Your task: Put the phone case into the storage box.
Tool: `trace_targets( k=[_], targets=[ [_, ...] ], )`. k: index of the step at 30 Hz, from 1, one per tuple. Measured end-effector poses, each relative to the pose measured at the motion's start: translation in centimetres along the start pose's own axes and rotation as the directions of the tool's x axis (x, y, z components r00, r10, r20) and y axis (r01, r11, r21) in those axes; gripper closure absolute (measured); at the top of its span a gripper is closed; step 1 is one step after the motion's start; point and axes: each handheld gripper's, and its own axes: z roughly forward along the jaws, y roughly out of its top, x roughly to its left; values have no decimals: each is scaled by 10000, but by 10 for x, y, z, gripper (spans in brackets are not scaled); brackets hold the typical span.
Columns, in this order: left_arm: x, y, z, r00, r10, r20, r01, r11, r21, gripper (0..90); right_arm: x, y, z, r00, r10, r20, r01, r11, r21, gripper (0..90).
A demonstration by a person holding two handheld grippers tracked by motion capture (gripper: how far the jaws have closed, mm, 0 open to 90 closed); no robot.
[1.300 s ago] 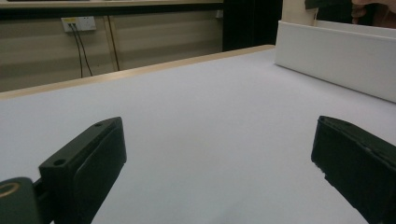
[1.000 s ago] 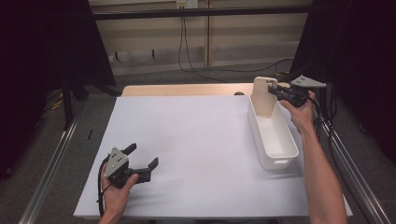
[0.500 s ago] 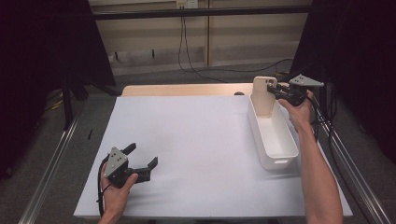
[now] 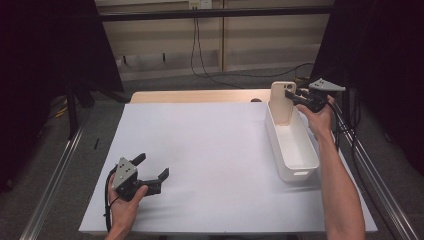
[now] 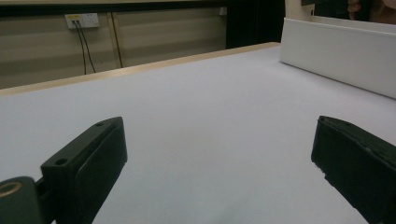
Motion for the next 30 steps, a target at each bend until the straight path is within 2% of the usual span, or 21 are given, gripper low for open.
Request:
trace_targets(
  k=[10, 20, 30],
  targets=[
    [2, 0, 0, 10000, 7, -58, -7, 10000, -6, 35, 0, -1, -1, 9997, 233, 72, -232, 9996, -180, 595],
    [2, 0, -1, 10000, 4, -66, -4, 10000, -17, 35, 3, -4, -1, 9992, 360, 171, -357, 9992, -188, 444],
    [3, 1, 0, 9999, -39, -132, 38, 9999, -114, 34, 3, -1, -4, 9974, 551, 465, -544, 9984, -169, 216]
  ],
)
